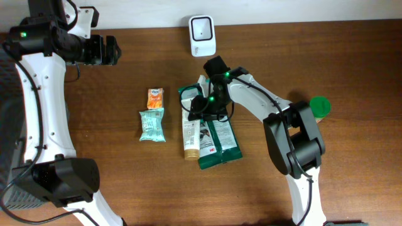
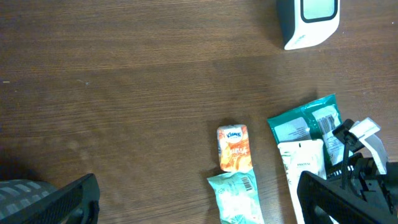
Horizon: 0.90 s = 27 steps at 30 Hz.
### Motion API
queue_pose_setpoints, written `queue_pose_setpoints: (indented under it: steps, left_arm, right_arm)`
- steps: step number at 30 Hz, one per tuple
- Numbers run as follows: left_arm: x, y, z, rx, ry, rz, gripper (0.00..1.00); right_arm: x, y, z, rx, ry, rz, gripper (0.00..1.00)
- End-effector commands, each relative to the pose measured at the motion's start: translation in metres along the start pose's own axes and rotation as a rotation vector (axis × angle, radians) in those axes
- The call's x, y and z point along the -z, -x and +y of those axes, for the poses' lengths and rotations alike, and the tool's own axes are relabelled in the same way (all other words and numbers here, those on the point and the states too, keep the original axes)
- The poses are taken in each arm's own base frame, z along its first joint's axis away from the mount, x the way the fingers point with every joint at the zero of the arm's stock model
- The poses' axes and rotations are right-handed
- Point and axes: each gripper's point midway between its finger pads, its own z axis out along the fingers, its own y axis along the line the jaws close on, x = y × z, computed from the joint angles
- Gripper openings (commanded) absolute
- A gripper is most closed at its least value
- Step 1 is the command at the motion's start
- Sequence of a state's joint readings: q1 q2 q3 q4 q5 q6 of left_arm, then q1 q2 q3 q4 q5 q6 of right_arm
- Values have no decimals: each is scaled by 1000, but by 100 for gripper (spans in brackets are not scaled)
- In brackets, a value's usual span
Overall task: Scan the item barcode
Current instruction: 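Lift the tube with the right gripper and swing it rightward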
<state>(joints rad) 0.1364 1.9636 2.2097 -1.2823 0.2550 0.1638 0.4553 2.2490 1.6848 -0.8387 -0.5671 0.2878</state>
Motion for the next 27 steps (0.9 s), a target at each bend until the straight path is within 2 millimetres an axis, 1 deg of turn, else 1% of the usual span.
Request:
queue_pose_setpoints:
  steps: [1, 2, 3, 4, 6, 8, 9, 11, 12, 13, 14, 15, 16, 17, 18, 19, 20, 21, 23, 24, 25, 27]
  left_arm:
    - [4, 2, -1, -12, -7, -14, 99]
    - [4, 3, -1, -12, -6, -15, 99]
    - [4, 2, -1, -12, -7, -14, 99]
    - [4, 2, -1, -12, -7, -14, 99]
    - [4, 2, -1, -12, -7, -14, 99]
    - [4, 2, -1, -12, -7, -14, 99]
    - [4, 2, -1, -12, -7, -14, 99]
    - [4, 2, -1, -12, -7, -14, 99]
    - [4, 2, -1, -12, -7, -14, 99]
    - [4, 3, -1, -13, -7, -14, 99]
    - [4, 3, -1, -13, -7, -14, 99]
    - [4, 2, -1, -13, -7, -14, 99]
    - [4, 3, -1, -13, -7, -15, 99]
    - [4, 3, -1, -13, -7, -15, 99]
    - [4, 2, -1, -12, -7, -14, 99]
    - [4, 3, -1, -12, -6, -15, 99]
    - [4, 3, -1, -12, -6, -15, 99]
    - [4, 3, -1, -12, -6, -15, 99]
    - [4, 2, -1, -12, -7, -14, 99]
    - [4, 2, -1, -12, -7, -14, 99]
    - [4, 2, -1, -13, -7, -14, 99]
    - [4, 3, -1, -13, -7, -15, 99]
  right_arm:
    - [-15, -5, 10, 36, 4, 19, 56]
    - [-22, -5, 13, 41, 2, 17, 56]
    - [-26, -6, 14, 47, 1, 21, 52]
    - [-32, -7, 11, 48, -13, 27, 41]
    - [-32, -4, 2, 20, -62, 11, 29]
    - [-31, -1, -1, 20, -74, -1, 8]
    - [-29, 0, -2, 17, -70, -4, 4]
    - [-13, 6, 9, 27, -28, -32, 4]
    - [4, 12, 22, 43, 18, -59, 4]
    - [26, 17, 34, 52, 55, -91, 4]
    - [43, 20, 40, 61, 68, -117, 4]
    - [71, 23, 45, 83, 74, -162, 4]
    - [105, 24, 47, 89, 71, -218, 4]
    - [125, 24, 45, 96, 69, -247, 4]
    - [147, 22, 37, 72, 64, -274, 4]
    - [159, 21, 28, 45, 59, -289, 4]
    - [170, 21, 15, 4, 50, -297, 5]
    - [176, 21, -11, -74, -3, -306, 4]
    - [178, 22, -44, -205, -109, -330, 4]
    - [177, 22, -57, -271, -154, -344, 4]
    - [173, 19, -72, -375, -198, -358, 4]
    - [161, 15, -85, -534, -203, -371, 4]
